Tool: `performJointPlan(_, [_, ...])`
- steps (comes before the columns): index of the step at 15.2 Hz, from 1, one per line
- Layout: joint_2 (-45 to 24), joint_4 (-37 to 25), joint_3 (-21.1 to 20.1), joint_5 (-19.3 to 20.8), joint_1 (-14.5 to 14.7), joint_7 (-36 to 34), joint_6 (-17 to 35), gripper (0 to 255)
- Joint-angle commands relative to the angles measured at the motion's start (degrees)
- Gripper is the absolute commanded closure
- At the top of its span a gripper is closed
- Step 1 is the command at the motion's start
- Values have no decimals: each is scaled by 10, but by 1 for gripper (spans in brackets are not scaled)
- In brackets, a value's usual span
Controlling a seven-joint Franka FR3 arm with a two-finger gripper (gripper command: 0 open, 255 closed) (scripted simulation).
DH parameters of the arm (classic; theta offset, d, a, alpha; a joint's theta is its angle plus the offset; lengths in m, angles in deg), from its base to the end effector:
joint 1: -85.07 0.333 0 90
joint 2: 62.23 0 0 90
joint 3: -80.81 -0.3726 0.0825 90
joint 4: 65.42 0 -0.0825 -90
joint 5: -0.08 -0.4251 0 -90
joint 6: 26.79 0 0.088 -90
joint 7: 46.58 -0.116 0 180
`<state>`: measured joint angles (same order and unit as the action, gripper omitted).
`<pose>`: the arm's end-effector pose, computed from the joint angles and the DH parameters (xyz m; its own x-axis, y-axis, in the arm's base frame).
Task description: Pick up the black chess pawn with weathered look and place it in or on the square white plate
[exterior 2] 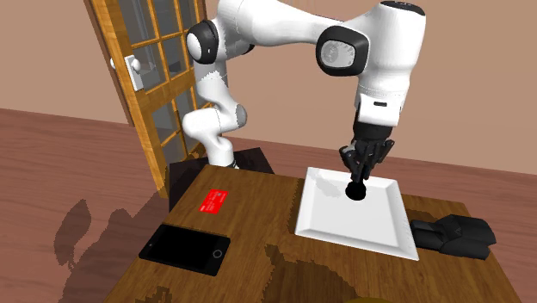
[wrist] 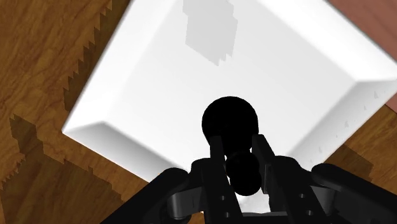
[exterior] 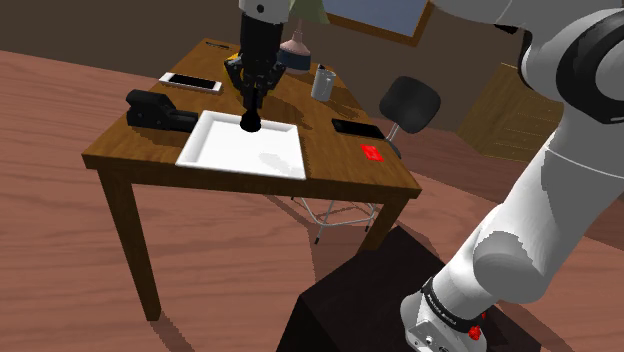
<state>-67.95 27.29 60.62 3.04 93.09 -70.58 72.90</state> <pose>0.5719 0.2892 0.6045 0.9963 0.0793 0.0325 0.0792 -0.9969 0.0038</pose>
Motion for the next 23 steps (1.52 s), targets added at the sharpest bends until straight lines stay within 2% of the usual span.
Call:
performJointPlan(1, [1, 16, 0, 0, 0, 0, 15, 255])
performJointPlan(4, [2, 46, 1, 0, -1, -1, 45, 255])
performJointPlan(12, [2, 46, 1, 0, -1, -1, 45, 255])
performJointPlan(13, [2, 46, 1, 0, -1, -1, 45, 0])
performJointPlan(18, [2, 46, 1, 0, -1, -1, 45, 0])
performJointPlan(22, [-1, -30, -1, 0, 1, 0, -29, 0])
performJointPlan(23, [-1, -30, -1, 0, 1, 0, -29, 0])
